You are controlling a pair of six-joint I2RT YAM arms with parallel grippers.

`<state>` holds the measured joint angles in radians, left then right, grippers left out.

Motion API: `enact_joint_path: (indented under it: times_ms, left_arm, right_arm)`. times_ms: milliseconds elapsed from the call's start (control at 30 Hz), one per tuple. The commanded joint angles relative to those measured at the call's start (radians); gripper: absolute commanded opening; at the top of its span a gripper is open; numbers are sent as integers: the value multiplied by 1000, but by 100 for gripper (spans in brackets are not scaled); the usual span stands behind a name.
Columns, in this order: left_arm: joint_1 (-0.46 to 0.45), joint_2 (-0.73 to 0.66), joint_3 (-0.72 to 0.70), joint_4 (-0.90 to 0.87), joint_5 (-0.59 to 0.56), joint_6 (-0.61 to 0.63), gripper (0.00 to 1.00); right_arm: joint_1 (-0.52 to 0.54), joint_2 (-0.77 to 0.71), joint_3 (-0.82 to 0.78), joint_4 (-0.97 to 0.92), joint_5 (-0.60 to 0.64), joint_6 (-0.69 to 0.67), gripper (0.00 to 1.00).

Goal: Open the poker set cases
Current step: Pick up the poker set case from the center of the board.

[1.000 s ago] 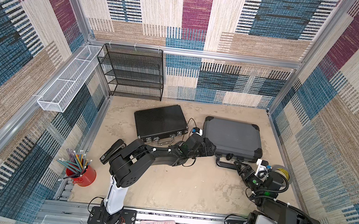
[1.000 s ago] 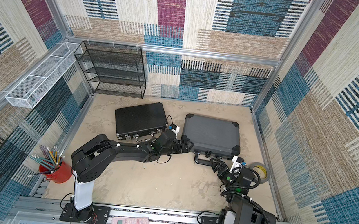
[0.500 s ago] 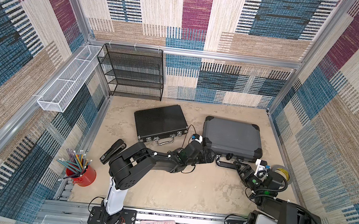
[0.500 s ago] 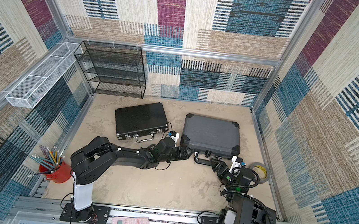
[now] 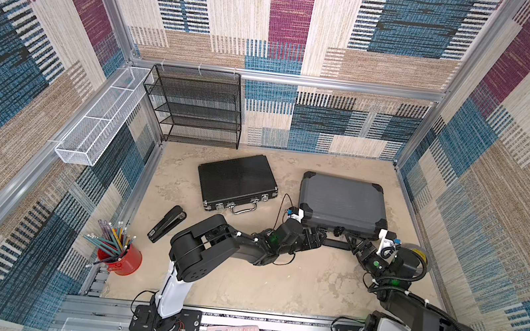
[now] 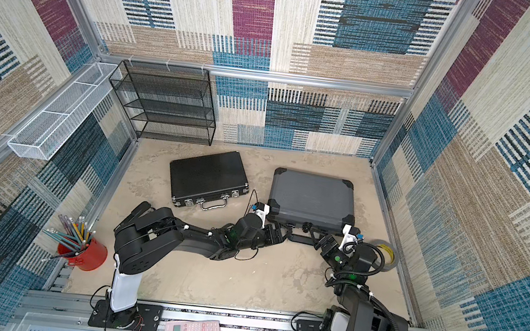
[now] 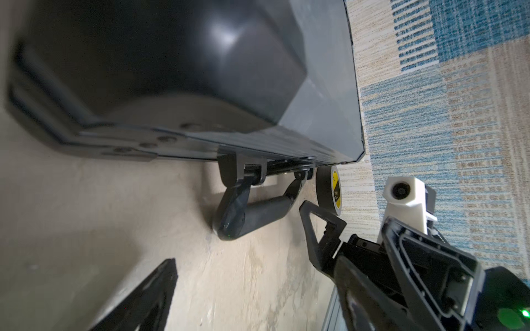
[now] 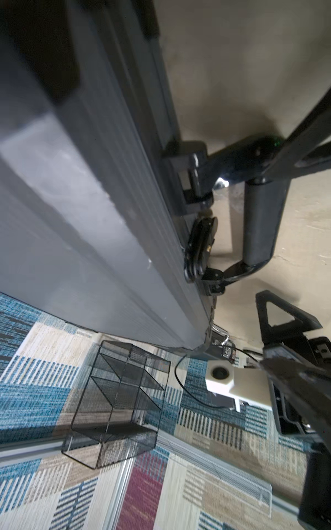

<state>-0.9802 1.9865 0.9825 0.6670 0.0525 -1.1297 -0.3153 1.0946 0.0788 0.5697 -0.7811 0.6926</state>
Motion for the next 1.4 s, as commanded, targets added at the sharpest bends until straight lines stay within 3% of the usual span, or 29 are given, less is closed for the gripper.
enact_joint_path:
  times_ms: [0, 400, 767, 1033, 1367]
  left_arm:
    - [-4, -25, -10, 8, -46, -3, 88]
    - [-8, -14, -16, 24, -51, -5, 89]
    - [-7, 55, 10, 57, -14, -56, 89]
    - [-8, 89, 49, 88, 3, -95, 88]
    - [-14, 160, 75, 186, 42, -225, 75]
  right_arm:
    - [-1, -16, 10, -79, 104, -44, 99]
    - [-1, 191, 34, 128, -1, 0, 99]
    - [2, 127, 24, 140, -89, 40, 100]
    - [10, 184, 24, 185, -97, 72, 98]
    - [36, 188, 22, 213, -71, 98, 97]
